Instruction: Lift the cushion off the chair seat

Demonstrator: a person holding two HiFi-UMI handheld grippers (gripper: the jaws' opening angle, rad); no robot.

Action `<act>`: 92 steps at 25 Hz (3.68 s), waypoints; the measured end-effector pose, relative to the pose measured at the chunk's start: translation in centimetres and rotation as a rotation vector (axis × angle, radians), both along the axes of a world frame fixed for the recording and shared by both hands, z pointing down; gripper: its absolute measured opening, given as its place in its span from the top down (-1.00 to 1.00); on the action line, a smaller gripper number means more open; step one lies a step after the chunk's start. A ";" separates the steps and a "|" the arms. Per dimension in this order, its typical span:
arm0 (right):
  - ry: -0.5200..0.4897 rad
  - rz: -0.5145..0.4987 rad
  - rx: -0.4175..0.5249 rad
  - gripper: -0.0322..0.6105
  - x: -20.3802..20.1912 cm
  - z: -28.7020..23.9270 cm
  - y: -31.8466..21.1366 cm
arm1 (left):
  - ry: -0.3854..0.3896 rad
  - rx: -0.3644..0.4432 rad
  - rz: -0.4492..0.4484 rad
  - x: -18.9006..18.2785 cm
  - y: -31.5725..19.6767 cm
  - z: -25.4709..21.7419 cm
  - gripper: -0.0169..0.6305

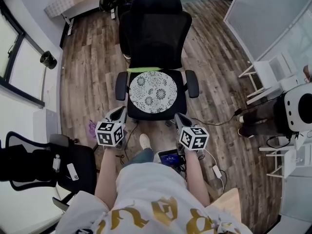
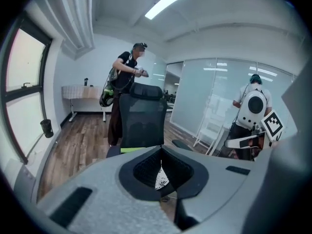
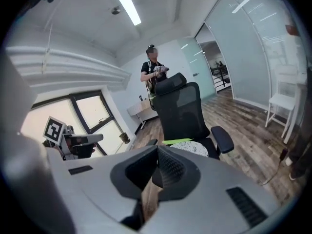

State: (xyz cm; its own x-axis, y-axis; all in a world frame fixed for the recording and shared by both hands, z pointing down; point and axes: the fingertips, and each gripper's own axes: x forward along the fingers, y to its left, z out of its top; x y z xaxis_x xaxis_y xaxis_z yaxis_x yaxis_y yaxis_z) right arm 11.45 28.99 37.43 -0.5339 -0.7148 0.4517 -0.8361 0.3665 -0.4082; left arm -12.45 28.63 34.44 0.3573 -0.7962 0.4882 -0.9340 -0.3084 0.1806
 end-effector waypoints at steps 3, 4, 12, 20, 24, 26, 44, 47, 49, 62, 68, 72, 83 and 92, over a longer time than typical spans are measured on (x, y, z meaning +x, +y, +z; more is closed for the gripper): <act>0.005 0.012 -0.002 0.87 0.3 0.4 -0.5 | -0.014 -0.013 0.027 0.7 -0.2 0.3 0.92; 0.005 0.017 -0.008 0.87 0.5 0.6 -0.7 | -0.024 -0.019 0.038 0.9 -0.4 0.6 0.92; 0.014 0.036 -0.049 0.86 0.7 2.5 -5.9 | -0.076 -0.035 0.089 1.3 -6.3 2.2 0.92; 0.093 0.040 -0.072 0.87 0.5 3.1 -16.0 | -0.038 -0.079 0.141 0.8 -17.3 4.3 0.92; 0.104 0.075 -0.096 0.86 -0.1 3.9 -20.2 | -0.049 -0.093 0.169 -0.4 -21.9 5.0 0.92; 0.103 0.082 -0.100 0.87 -0.6 4.2 -21.6 | -0.047 -0.097 0.176 -1.2 -23.8 5.4 0.92; 0.114 0.062 -0.048 0.86 -0.7 3.9 -28.7 | -0.036 -0.141 0.115 -1.4 -29.9 7.4 0.92; 0.121 0.060 -0.050 0.86 -0.6 4.3 -29.3 | 0.002 -0.170 0.079 -1.1 -29.9 8.4 0.92; 0.134 0.037 -0.062 0.86 -0.5 5.1 -29.6 | 0.021 -0.179 0.056 -0.9 -30.5 9.0 0.92; 0.206 -0.013 -0.185 0.86 0.6 12.1 -30.3 | -0.067 -0.313 -0.046 -2.1 -30.5 16.7 0.91; 0.249 -0.063 -0.244 0.86 -0.1 16.4 -31.2 | -0.100 -0.386 -0.089 -2.8 -30.1 20.7 0.91; 0.269 -0.092 -0.279 0.86 -0.2 19.3 -31.5 | -0.117 -0.441 -0.107 -2.5 -29.9 23.5 0.91; 0.263 -0.136 -0.299 0.86 -0.7 24.9 -32.4 | -0.103 -0.507 -0.147 -2.6 -29.5 29.0 0.91; 0.318 -0.124 -0.310 0.47 0.4 29.8 -33.5 | -0.123 -0.561 -0.185 -2.4 -29.6 34.2 0.90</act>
